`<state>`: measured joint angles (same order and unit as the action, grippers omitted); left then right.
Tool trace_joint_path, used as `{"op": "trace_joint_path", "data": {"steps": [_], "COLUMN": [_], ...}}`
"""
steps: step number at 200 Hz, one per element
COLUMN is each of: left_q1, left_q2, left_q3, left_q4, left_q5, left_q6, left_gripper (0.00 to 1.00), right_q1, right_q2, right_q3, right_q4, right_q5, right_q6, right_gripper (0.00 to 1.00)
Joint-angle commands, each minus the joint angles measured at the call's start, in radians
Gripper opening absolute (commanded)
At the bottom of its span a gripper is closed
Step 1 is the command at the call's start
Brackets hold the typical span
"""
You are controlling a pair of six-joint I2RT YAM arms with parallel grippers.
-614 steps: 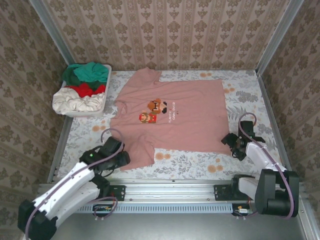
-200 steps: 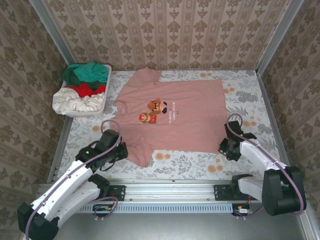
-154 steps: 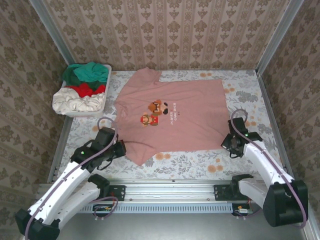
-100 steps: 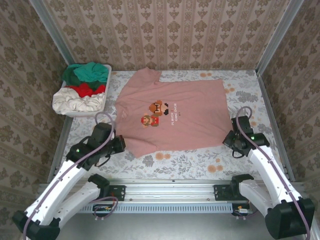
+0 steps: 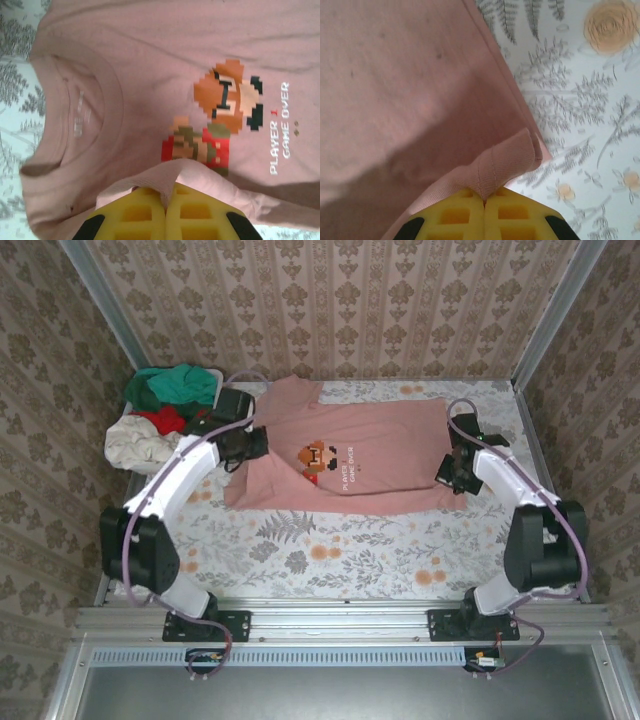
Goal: Fold and stack the t-shirts
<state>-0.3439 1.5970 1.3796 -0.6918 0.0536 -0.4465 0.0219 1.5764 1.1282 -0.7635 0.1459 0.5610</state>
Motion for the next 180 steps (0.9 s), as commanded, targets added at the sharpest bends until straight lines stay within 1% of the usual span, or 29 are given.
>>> {"op": "trace_joint_path", "data": {"steps": [1,38,66,86,134,164,180], "left_q1": [0.035,0.062,0.075,0.082,0.12,0.129,0.13], "left_q2": [0.108,0.249,0.33,0.392,0.421,0.461,0.482], "left_q3": [0.087,0.21,0.297,0.359,0.39,0.444,0.449], "left_q4": [-0.018,-0.046,-0.074,-0.114,-0.109,-0.13,-0.123], "left_q5": [0.031,0.047,0.039,0.029,0.032,0.029,0.031], "left_q6": [0.064,0.081,0.098,0.11,0.122,0.13,0.129], "left_gripper": [0.0,0.0,0.0,0.0,0.0,0.0,0.0], "right_q1": [-0.023,-0.035,-0.039,-0.044,-0.061,-0.073,-0.074], "right_q2": [0.081,0.225,0.295,0.342,0.345,0.403,0.415], "right_q3": [0.087,0.208,0.267,0.315,0.322,0.377,0.379], "right_q4": [0.012,0.011,0.024,-0.012,0.004,-0.045,-0.027], "right_q5": [-0.009,-0.026,-0.032,-0.036,-0.031,-0.016,-0.028], "right_q6": [-0.055,-0.092,-0.114,-0.119,-0.137,-0.156,-0.158], "right_gripper": [0.0,0.0,0.0,0.0,0.0,0.0,0.01]}}
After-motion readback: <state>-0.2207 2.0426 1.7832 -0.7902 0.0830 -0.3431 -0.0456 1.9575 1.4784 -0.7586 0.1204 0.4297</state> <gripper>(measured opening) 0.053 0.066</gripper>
